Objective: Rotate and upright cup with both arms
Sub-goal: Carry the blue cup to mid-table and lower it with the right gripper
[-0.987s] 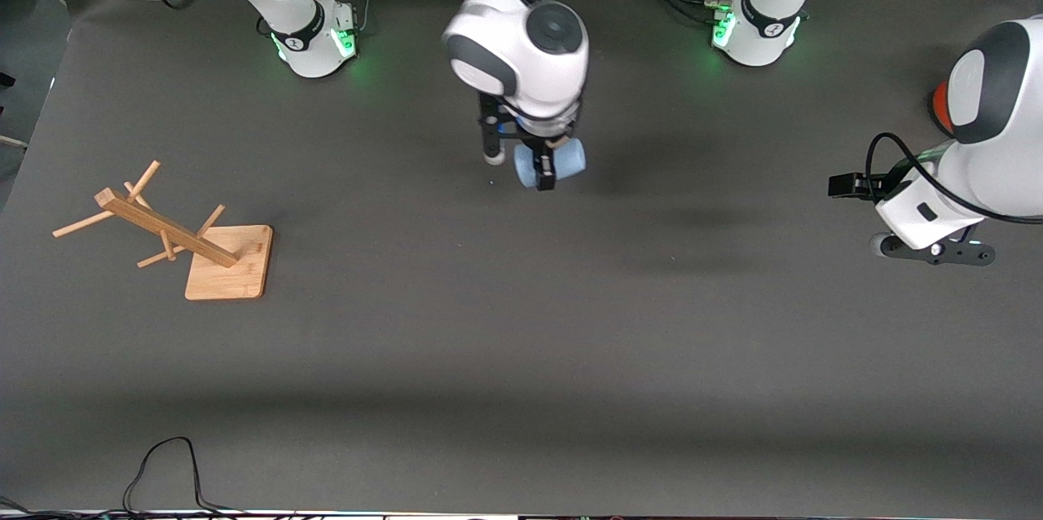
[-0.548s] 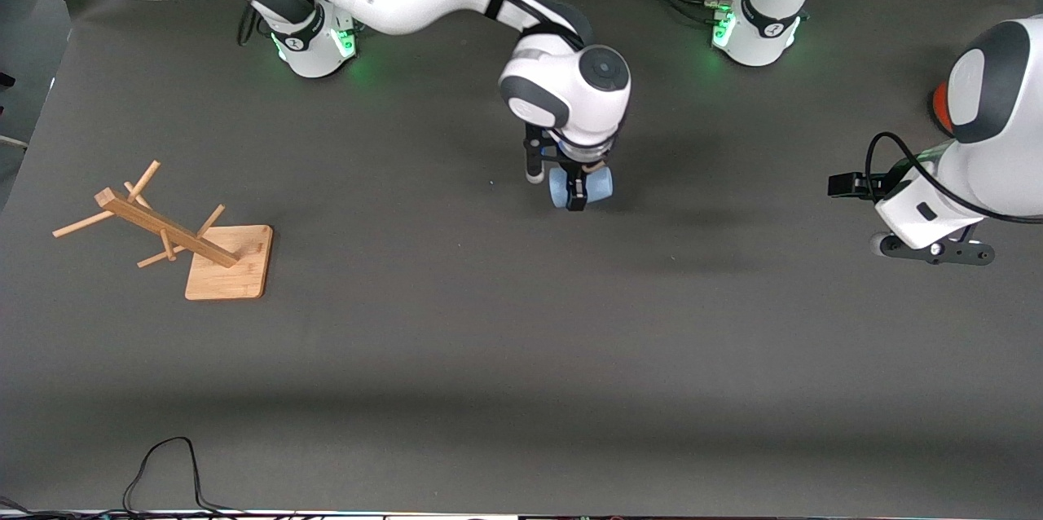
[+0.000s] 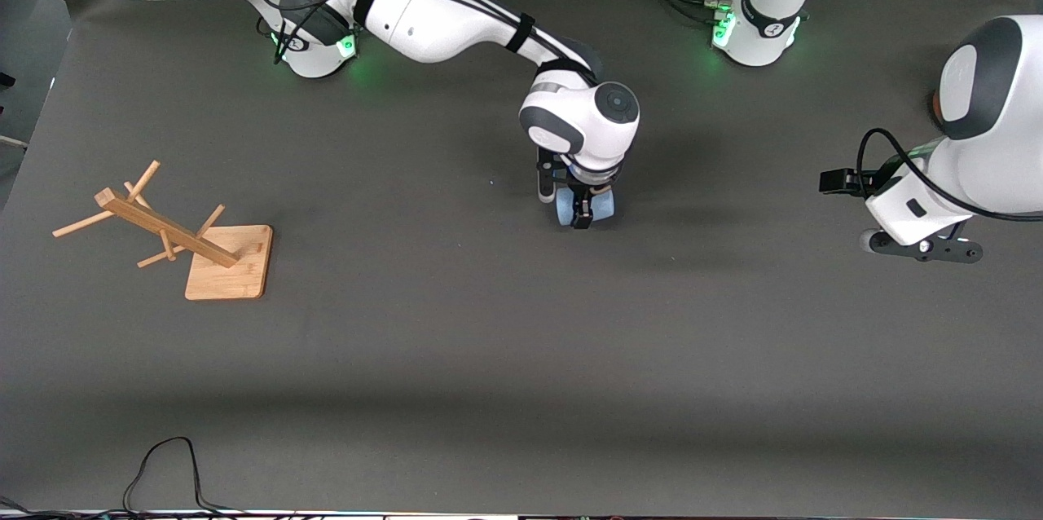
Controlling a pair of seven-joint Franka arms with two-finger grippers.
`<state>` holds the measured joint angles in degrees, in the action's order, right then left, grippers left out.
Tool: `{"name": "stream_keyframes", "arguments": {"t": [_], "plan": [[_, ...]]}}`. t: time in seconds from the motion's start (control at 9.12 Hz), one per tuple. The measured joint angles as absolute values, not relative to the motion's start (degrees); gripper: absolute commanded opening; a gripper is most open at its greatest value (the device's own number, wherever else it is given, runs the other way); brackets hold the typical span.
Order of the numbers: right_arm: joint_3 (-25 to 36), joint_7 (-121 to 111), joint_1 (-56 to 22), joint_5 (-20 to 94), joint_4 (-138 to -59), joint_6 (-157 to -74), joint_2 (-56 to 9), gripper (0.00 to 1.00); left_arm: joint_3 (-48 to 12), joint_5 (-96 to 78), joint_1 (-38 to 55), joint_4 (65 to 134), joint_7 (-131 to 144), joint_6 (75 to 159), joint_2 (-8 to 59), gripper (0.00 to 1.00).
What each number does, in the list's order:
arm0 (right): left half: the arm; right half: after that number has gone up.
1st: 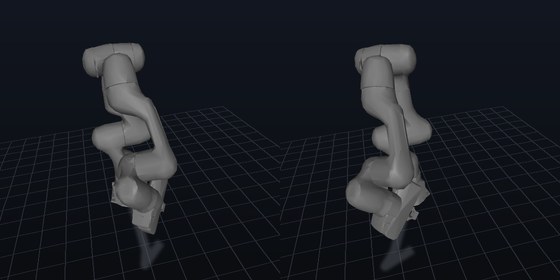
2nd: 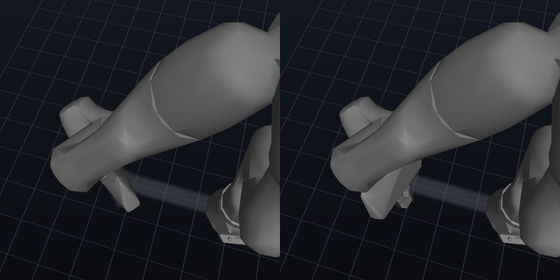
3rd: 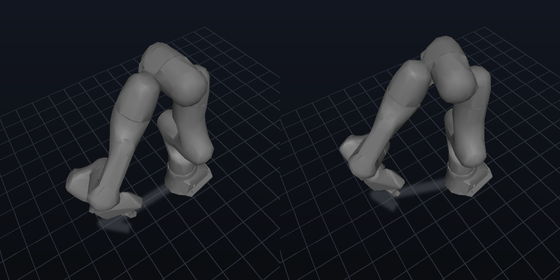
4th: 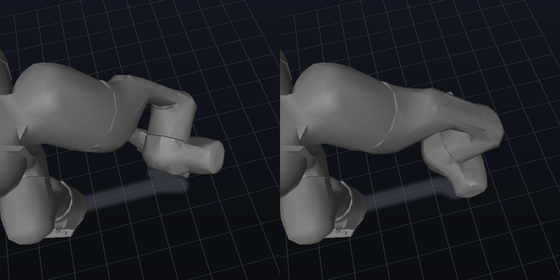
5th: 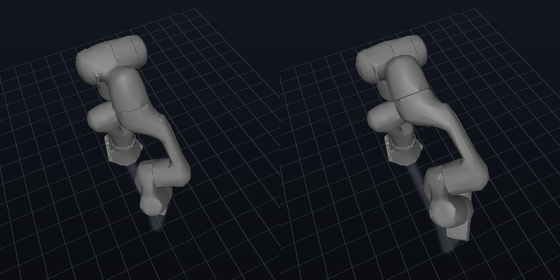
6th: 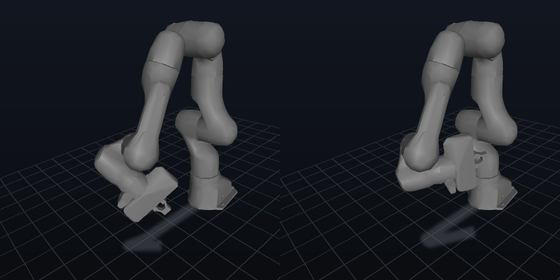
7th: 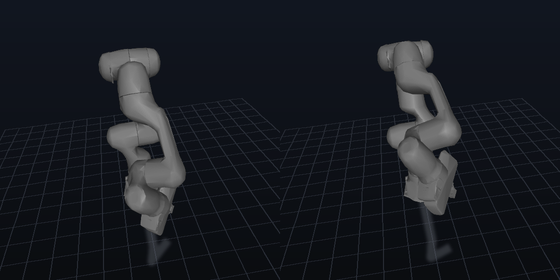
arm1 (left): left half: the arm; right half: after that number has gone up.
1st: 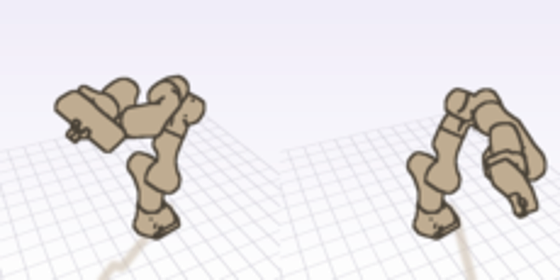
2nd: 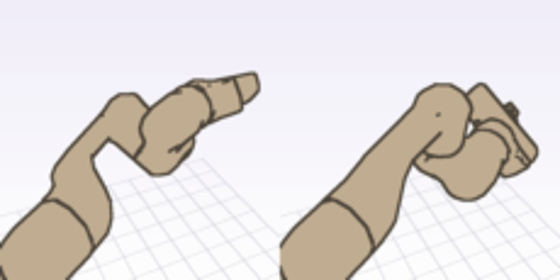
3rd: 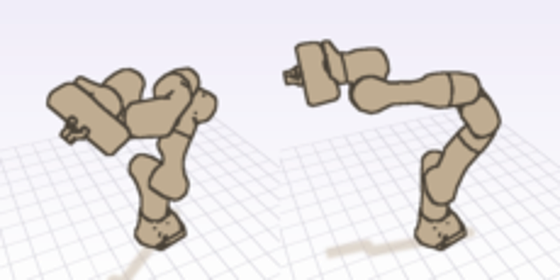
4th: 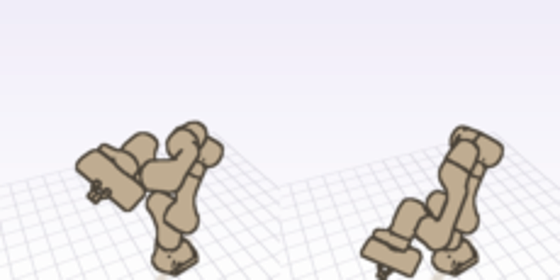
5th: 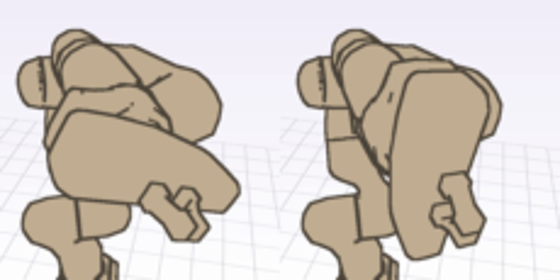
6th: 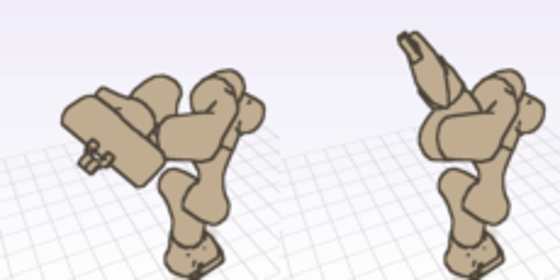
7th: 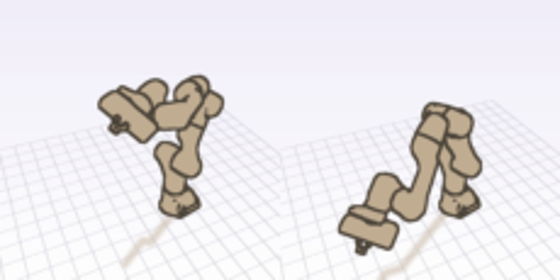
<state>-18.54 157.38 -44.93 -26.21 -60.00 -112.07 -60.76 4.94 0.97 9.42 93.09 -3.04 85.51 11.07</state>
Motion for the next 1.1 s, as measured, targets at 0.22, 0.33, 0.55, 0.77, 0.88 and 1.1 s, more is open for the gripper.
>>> {"name": "stream_keyframes", "arguments": {"t": [0.22, 0.33, 0.55, 0.77, 0.88, 1.1], "plan": [[-18.33, 157.51, -44.94, -26.21, -59.85, -112.26, -60.88, 1.0, 4.93, 0.97, 9.42, 93.09, -3.04, 85.48, 11.07, 1.0], [-17.91, 157.53, -44.93, -26.21, -59.86, -112.57, -61.51, 1.0, 4.93, 0.98, 9.42, 93.09, -3.04, 85.48, 11.06, 1.0], [-17.63, 157.54, -44.94, -26.21, -59.85, -113.01, -62.19, 1.0, 4.94, 0.99, 9.42, 93.09, -3.04, 85.48, 11.06, 1.0], [-17.63, 157.54, -44.94, -26.21, -59.78, -113.33, -62.19, 1.0, 4.94, 0.99, 9.42, 93.08, -3.04, 85.48, 11.06, 1.0], [-17.64, 157.54, -44.94, -26.21, -59.51, -113.44, -62.19, 1.0, 4.93, 0.99, 9.42, 93.08, -3.04, 85.48, 11.06, 1.0], [-17.72, 157.54, -44.95, -26.21, -58.24, -112.77, -61.45, 1.0, 4.93, 0.99, 9.43, 93.08, -3.03, 85.4, 11.05, 1.0]]}}
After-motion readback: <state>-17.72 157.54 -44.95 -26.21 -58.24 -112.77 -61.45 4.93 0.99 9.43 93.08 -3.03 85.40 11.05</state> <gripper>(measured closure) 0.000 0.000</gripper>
